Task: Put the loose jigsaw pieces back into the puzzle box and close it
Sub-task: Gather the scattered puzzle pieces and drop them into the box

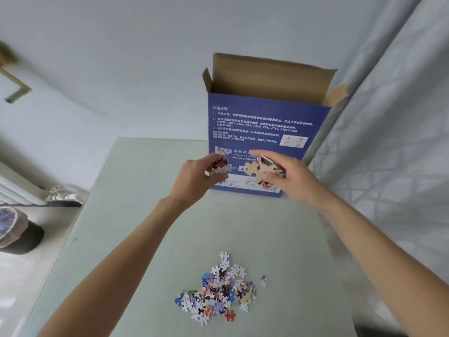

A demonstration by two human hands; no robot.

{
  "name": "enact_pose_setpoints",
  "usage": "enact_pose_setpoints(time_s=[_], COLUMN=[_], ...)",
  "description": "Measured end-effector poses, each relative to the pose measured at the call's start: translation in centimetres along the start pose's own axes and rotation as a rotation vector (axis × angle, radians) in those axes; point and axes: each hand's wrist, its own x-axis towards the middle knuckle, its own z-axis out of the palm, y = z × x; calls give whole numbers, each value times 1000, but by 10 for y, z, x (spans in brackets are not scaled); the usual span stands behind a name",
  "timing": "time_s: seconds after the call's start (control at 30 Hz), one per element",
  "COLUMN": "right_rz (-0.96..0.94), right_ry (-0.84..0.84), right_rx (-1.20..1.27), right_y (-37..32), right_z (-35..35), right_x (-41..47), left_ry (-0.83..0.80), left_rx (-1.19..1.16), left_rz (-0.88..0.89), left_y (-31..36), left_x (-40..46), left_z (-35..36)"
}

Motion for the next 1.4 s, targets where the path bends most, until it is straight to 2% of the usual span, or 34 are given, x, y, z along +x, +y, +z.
enact_pose_setpoints(time_s=[0.17,0.27,0.37,0.5,0.6,0.77,1.03,1.3,1.4], right_rz=[-97,-98,-82,-133,-174,-194,-134,-160,-184], right_ry=[155,248,261,179,105,47,-75,-39,-10], right_rx=[-49,-76,-172,-466,-571,-668,-745,-672,-666], right_y=[-35,-35,-31,-25,-24,-27,-32,-26,-26], right_z=[-72,-101,-113,-116,-115,-110,-104,-98,-94], right_x=[68,105,126,138,139,142,151,156,154], left_ry=[229,212,95,-37,-62,-33,-60,19,-24], left_rx=[166,276,412,450,455,315,328,275,286], left_rz=[293,345,313,305,283,235,210,247,252], left_y=[61,71,62,54,54,53,53,56,56], left_x=[107,155,179,186,187,186,183,178,180], left_z=[-42,-45,-39,-40,-44,-45,-55,-57,-56])
